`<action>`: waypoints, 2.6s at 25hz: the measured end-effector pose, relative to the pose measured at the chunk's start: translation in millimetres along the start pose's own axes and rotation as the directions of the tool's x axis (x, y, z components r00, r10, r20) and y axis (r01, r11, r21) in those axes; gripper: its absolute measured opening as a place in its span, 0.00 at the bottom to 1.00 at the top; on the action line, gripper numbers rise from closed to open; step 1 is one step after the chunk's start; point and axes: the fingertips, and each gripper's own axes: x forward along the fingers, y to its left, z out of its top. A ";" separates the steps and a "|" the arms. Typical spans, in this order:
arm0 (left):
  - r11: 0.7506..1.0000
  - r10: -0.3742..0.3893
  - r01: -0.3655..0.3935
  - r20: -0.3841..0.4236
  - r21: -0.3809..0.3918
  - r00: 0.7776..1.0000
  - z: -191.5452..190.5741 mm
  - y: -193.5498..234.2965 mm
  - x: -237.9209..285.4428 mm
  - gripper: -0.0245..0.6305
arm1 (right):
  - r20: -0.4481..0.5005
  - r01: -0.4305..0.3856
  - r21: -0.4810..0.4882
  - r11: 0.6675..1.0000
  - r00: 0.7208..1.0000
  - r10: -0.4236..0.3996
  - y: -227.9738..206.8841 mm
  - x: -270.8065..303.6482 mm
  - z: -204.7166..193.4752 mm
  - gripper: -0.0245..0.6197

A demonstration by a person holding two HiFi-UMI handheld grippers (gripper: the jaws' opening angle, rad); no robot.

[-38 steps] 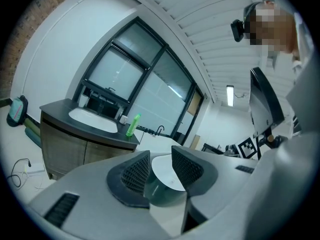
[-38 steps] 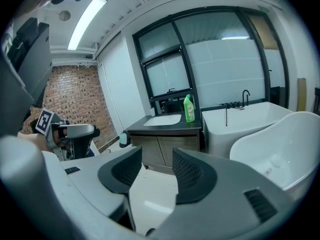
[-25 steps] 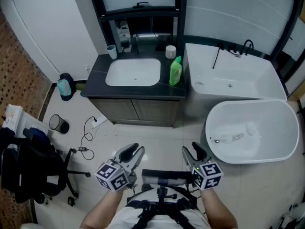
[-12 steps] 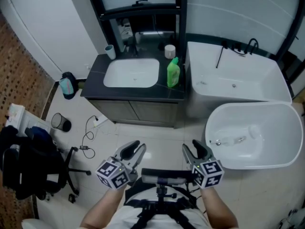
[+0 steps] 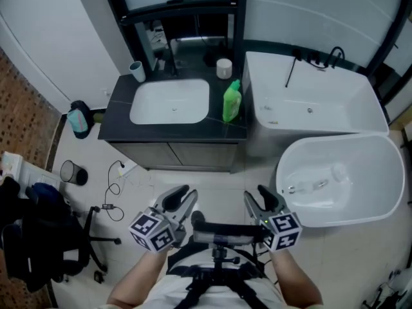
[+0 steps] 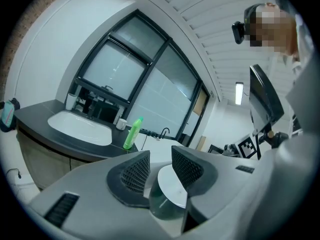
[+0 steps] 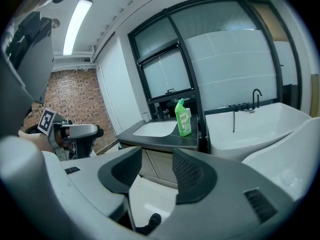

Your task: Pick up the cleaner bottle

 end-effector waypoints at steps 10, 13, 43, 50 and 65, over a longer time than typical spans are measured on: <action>0.991 -0.124 0.126 -0.063 0.033 0.990 39.4 57.0 40.4 0.23 | 0.032 0.123 0.034 0.992 0.992 -0.124 -1.2 53.6 40.1 0.35; 0.987 -0.154 0.157 -0.081 0.031 0.985 39.4 68.6 47.6 0.23 | 0.042 0.159 0.050 0.986 0.986 -0.161 -1.4 59.6 43.4 0.35; 0.987 -0.069 0.078 -0.066 0.142 0.995 57.7 102.4 219.5 0.37 | 0.019 0.119 0.056 0.991 0.993 -0.120 -107.8 86.1 84.8 0.35; 0.982 -0.022 0.038 -0.085 0.187 0.996 54.5 124.7 270.2 0.40 | 0.008 0.165 0.076 0.983 0.986 -0.166 -136.8 73.5 83.6 0.35; 0.970 0.057 -0.018 -0.151 0.244 0.987 41.0 151.0 345.9 0.40 | -0.024 0.224 0.075 0.972 0.974 -0.223 -181.8 62.0 77.8 0.35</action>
